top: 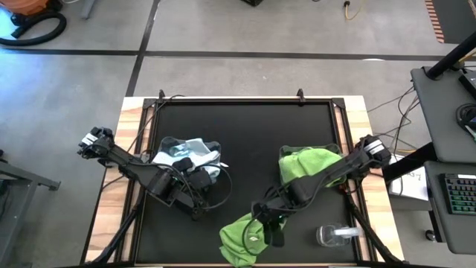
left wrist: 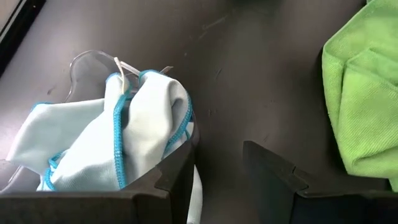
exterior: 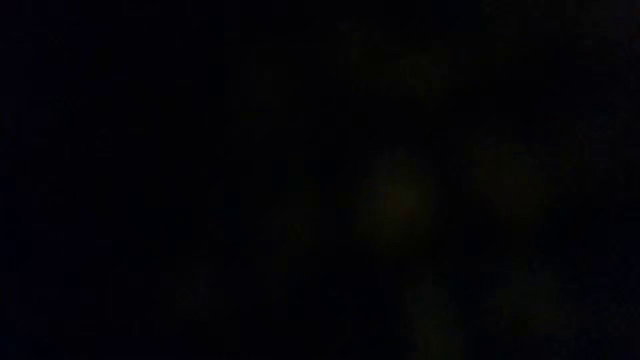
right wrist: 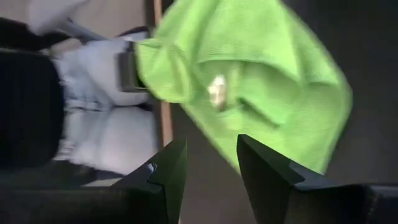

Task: Sort microfiber towel by color & place in baskets
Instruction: Put the green towel into the right transparent bin

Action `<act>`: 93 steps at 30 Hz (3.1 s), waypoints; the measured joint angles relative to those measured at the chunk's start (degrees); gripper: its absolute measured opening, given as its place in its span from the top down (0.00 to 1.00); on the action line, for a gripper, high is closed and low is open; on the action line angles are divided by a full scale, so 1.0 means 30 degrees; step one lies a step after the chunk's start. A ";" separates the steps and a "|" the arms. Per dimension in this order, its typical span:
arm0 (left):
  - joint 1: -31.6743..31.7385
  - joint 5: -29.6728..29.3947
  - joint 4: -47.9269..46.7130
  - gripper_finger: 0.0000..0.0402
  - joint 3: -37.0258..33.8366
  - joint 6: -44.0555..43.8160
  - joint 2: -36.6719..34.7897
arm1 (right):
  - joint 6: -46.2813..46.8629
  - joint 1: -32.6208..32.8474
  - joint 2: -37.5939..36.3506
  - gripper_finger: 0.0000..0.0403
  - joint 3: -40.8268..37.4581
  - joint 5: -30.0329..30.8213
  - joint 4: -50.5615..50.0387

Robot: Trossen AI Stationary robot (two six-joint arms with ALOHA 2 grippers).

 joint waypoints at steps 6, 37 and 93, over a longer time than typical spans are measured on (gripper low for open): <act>0.0000 0.0000 -0.0136 0.69 -0.0004 0.1244 0.0000 | 0.3247 -0.0007 0.0672 0.66 0.0556 -0.1009 -0.0149; 0.0051 -0.0051 0.1242 0.69 -0.0007 0.3792 -0.0029 | -0.3589 0.0001 0.3610 0.66 0.0092 0.2079 -0.2561; 0.0000 0.0304 0.1637 0.69 -0.0007 0.4355 -0.0044 | 0.0996 0.0508 -0.2095 0.98 0.0030 0.9618 -0.1390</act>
